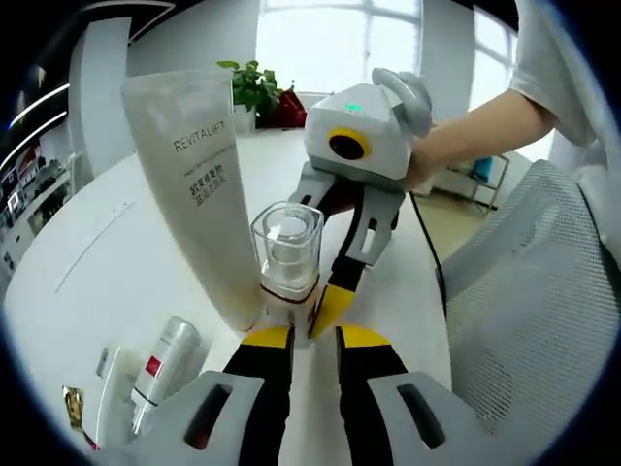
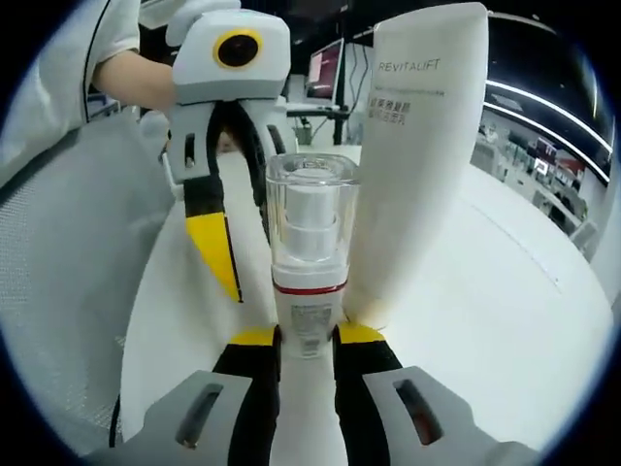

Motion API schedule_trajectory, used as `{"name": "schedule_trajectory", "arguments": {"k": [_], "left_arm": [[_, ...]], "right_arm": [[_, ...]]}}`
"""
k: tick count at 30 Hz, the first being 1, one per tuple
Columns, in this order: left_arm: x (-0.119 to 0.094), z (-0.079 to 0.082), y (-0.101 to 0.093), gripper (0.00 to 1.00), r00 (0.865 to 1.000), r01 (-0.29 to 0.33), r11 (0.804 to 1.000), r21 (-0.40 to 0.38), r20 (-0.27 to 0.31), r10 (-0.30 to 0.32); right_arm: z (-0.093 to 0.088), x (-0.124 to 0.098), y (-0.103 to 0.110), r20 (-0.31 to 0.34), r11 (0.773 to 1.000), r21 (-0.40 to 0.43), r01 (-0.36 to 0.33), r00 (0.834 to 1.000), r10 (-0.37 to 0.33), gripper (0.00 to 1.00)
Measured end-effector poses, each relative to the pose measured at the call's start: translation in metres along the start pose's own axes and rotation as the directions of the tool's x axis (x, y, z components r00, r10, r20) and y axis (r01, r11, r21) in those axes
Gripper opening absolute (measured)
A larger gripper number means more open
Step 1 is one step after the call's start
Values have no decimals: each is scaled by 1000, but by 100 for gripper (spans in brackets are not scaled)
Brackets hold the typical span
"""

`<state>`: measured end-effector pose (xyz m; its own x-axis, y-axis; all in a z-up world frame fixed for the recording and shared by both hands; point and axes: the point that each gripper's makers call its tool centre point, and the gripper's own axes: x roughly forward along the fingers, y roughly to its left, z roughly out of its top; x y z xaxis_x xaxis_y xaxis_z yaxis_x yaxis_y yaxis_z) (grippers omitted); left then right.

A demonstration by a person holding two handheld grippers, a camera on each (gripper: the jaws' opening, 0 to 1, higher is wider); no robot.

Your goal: Arrange the skincare products in the storage area until every visible bottle or jar stands upright without overlapping.

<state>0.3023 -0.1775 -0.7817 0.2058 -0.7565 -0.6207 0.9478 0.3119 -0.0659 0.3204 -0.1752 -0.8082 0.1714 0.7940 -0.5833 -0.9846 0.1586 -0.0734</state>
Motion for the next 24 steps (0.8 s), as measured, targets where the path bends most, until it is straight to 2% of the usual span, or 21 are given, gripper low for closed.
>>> {"name": "schedule_trajectory", "arguments": {"k": [12,24], "left_arm": [[-1,0,0,10,1000,-2,1000,-2,0,2],[-2,-2,2,11,1000,-12,1000,-14,-7,11]], "right_arm": [[0,0,-1,4,1000,-9,-27,1000,27,20],[-3,-6,-4,-1,1000,25,7,1000,-7,23]]}}
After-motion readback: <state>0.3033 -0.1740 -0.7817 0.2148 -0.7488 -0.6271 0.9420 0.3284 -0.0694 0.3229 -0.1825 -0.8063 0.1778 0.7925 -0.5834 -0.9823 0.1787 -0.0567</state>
